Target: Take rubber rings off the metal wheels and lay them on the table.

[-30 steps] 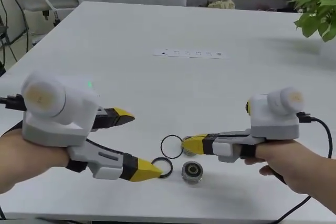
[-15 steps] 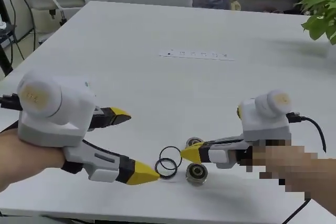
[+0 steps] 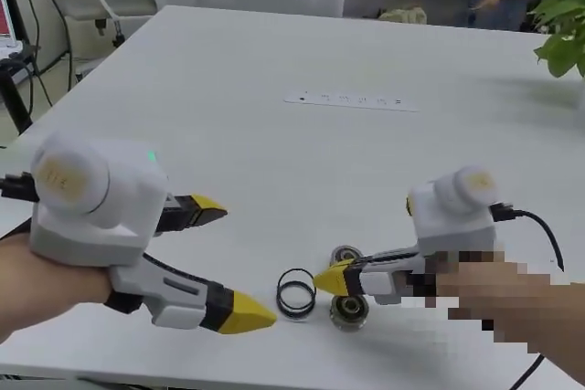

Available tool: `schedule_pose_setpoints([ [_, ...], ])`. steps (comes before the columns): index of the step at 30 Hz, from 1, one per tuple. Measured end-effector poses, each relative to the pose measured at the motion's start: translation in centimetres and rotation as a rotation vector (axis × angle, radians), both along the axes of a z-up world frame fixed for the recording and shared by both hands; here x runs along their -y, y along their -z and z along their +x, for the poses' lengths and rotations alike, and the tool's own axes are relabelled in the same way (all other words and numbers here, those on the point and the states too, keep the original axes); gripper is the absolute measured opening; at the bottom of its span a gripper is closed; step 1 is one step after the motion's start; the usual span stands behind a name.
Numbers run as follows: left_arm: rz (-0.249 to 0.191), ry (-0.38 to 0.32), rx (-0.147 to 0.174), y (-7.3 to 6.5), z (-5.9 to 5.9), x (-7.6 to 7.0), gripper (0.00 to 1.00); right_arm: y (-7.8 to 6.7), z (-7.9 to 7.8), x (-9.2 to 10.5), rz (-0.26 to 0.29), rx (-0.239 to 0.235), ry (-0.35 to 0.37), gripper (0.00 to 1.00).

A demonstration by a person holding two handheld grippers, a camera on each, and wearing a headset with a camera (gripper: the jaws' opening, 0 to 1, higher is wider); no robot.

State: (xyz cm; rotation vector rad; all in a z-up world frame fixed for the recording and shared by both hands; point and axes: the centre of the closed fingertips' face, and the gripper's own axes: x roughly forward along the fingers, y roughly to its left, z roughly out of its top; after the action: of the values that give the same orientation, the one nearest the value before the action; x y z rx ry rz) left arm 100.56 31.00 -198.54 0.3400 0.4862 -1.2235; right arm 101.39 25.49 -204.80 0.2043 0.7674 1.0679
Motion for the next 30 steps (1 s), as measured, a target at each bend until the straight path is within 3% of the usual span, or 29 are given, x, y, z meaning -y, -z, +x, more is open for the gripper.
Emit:
schedule_pose_setpoints([
  [30,0.008,-0.024,-0.01,0.5,-0.1,-0.3,0.81,1.8,0.8,0.5,-0.078,-0.005,0.013,0.0],
])
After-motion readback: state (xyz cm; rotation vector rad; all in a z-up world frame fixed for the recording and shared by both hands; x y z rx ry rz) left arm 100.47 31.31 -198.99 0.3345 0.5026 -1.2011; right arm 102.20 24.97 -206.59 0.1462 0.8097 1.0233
